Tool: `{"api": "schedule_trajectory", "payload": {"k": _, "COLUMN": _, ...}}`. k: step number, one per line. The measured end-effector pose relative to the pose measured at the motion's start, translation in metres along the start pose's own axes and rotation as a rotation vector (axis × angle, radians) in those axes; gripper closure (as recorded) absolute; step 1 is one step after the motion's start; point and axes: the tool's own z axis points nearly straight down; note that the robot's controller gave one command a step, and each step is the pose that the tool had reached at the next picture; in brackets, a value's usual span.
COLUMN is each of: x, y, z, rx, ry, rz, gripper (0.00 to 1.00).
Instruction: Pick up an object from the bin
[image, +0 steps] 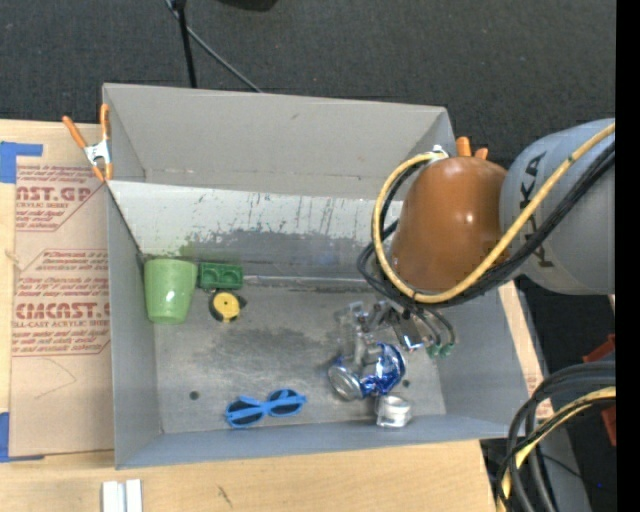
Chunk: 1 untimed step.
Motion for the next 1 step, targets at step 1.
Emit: {"api": "schedule_trajectory", "payload": {"k": 1, "x": -0.0165, "y": -0.0041, "z": 0.0039, "rx": 0.003, "ry": -0.004, "rz": -0.028, "gripper": 1.00}}
